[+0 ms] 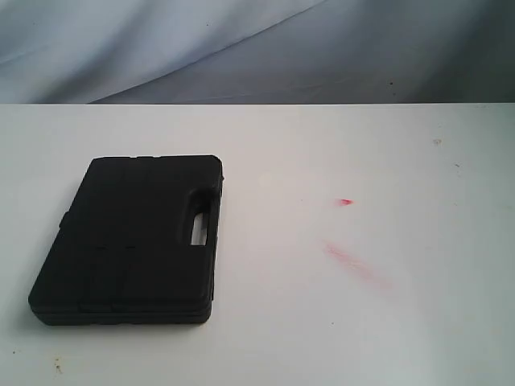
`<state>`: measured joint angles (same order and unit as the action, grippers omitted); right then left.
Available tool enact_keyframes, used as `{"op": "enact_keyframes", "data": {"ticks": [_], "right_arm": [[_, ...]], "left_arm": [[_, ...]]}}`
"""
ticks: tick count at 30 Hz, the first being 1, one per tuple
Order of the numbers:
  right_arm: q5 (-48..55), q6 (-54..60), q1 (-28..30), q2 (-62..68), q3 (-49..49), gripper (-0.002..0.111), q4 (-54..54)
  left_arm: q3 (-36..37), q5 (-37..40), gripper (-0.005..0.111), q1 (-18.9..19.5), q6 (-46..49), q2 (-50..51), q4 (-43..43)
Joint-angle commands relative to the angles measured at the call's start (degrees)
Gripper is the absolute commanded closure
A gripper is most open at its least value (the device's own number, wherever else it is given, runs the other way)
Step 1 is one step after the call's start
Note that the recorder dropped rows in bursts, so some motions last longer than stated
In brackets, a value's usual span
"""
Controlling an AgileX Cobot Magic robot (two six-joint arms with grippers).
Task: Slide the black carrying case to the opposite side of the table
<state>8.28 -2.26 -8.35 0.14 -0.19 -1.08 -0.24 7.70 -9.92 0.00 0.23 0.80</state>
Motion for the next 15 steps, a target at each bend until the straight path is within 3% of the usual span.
{"op": "enact_keyframes", "data": {"ticks": [1, 15], "right_arm": [[-0.44, 0.33, 0.38, -0.14, 0.19, 0.108, -0.15], [-0.44, 0.33, 0.38, -0.14, 0.19, 0.108, -0.15]], "left_arm": [[0.24, -0.09, 0.106, -0.30, 0.60, -0.23, -0.02], [0.24, 0.05, 0.106, -0.30, 0.48, -0.23, 0.44]]}}
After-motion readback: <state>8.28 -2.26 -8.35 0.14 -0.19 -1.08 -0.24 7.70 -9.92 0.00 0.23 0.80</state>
